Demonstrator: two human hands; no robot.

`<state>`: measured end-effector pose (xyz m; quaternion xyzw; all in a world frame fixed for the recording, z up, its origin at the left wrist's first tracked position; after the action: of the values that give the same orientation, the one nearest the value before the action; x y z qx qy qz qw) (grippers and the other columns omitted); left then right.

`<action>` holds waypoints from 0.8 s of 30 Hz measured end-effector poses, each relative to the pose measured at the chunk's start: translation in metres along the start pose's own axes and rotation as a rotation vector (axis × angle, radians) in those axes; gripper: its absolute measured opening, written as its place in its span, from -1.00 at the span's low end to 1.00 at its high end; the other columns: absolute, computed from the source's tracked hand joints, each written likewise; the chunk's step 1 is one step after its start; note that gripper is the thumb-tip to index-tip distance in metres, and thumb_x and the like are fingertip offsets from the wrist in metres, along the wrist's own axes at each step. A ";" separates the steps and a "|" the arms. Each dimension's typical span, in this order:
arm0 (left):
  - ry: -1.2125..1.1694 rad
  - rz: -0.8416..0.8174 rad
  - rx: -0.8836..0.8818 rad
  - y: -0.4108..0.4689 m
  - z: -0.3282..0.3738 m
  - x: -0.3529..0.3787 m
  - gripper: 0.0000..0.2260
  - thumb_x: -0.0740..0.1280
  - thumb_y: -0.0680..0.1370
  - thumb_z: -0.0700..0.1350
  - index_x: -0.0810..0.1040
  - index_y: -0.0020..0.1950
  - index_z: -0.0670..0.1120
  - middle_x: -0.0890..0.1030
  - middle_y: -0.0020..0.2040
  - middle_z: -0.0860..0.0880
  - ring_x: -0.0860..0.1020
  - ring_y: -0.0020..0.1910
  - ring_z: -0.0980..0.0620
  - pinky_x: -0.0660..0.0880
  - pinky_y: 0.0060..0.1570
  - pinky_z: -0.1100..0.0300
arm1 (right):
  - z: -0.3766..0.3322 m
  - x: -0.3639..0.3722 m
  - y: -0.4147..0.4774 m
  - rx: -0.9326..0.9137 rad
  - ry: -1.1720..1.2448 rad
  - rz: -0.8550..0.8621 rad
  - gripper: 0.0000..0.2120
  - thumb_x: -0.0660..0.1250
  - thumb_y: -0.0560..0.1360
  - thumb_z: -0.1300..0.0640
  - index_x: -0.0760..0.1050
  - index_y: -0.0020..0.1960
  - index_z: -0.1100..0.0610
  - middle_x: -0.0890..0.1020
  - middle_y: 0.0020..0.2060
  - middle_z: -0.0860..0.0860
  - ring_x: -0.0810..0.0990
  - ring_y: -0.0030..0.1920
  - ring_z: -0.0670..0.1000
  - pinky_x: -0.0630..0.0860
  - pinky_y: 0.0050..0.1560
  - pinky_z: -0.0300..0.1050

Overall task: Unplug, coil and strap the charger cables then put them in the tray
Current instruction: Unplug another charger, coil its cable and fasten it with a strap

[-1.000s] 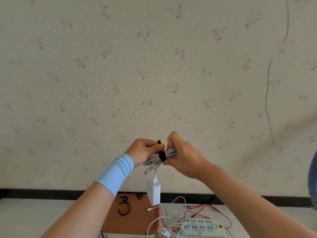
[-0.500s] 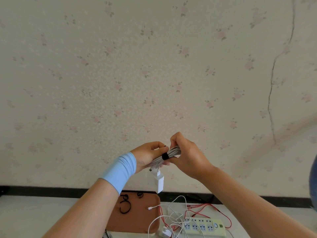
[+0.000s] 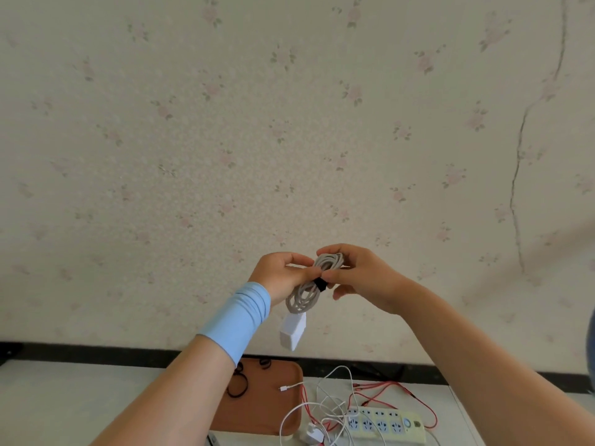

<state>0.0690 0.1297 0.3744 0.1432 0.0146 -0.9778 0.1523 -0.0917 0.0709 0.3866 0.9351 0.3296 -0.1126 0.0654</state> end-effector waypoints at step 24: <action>-0.229 -0.016 -0.016 0.014 -0.036 -0.022 -0.78 0.47 0.48 -0.21 0.65 0.12 -0.11 0.72 -0.01 -0.05 0.67 0.04 0.04 0.56 0.17 0.12 | 0.047 0.023 0.047 0.049 0.040 0.135 -0.94 0.45 0.54 0.16 0.70 -0.01 0.12 0.75 -0.08 0.12 0.70 0.07 0.17 0.62 0.21 0.02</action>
<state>0.1034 0.1253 0.3467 0.0293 0.0063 -0.9888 0.1461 -0.0522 0.0394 0.3379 0.9586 0.2641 -0.0973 0.0435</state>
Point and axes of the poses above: each hand's wrist, its own y-axis towards the middle knuckle, its own x-axis out of the palm, z = x × y, the point moved 4 cm from there along y, towards the middle knuckle
